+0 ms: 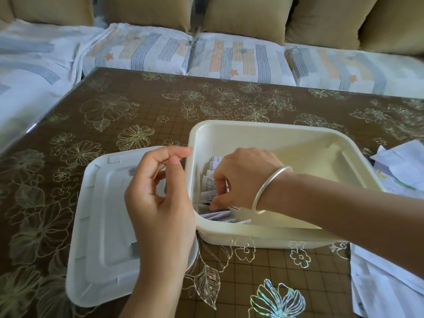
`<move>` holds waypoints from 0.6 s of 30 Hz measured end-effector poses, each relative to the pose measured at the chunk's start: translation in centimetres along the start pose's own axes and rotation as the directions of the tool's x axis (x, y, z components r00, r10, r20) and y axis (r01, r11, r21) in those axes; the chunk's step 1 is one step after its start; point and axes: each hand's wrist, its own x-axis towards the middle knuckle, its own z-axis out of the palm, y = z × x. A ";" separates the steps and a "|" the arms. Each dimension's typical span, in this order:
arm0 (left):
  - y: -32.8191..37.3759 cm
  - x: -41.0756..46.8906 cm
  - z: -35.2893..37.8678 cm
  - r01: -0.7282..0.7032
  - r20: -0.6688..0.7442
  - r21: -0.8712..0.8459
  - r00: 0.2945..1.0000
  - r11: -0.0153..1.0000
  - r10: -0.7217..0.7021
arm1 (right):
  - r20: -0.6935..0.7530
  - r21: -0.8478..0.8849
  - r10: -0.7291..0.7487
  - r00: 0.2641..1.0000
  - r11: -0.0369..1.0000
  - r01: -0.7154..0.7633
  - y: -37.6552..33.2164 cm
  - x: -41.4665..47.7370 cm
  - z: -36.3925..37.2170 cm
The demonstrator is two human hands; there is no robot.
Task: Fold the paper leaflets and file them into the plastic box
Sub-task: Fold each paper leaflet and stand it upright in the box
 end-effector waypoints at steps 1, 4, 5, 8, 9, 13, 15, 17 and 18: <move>0.0 0.0 0.0 -0.001 -0.001 0.001 1.000 1.000 0.001 | 0.010 0.030 0.019 1.000 0.999 -0.019 0.2 -0.1 -0.1; 0.0 0.0 0.0 -0.003 -0.002 0.008 1.000 1.000 0.003 | 0.035 0.138 0.071 0.997 0.988 -0.075 1.2 -0.4 -0.3; 0.0 0.0 0.0 -0.004 -0.003 0.013 1.000 1.000 0.004 | 0.034 0.170 0.085 0.996 0.981 -0.090 1.5 -0.6 -0.5; 0.2 0.1 0.0 -0.012 -0.009 0.013 1.000 1.000 0.012 | 0.009 0.268 0.126 0.992 0.956 -0.123 2.4 -1.4 -1.3; 0.3 0.1 -0.1 -0.016 -0.009 0.016 1.000 1.000 0.016 | -0.004 0.305 0.135 0.991 0.944 -0.127 2.6 -1.8 -1.8; 1.0 -0.1 -1.3 -0.048 0.004 0.047 0.999 0.998 0.048 | -0.076 0.458 0.181 0.981 0.880 -0.127 3.4 -5.1 -3.8; 1.7 -0.5 -2.1 -0.063 0.001 0.057 0.998 0.996 0.064 | -0.117 0.582 0.216 0.969 0.806 -0.110 3.5 -7.5 -4.4; 2.3 -1.5 -2.6 -0.066 0.002 0.061 0.998 0.996 0.066 | -0.163 0.749 0.277 0.947 0.660 -0.064 3.6 -10.4 -4.6; 2.6 -2.2 -2.8 -0.071 0.009 0.058 0.997 0.996 0.070 | -0.189 0.813 0.324 0.927 0.581 -0.037 3.7 -11.6 -4.4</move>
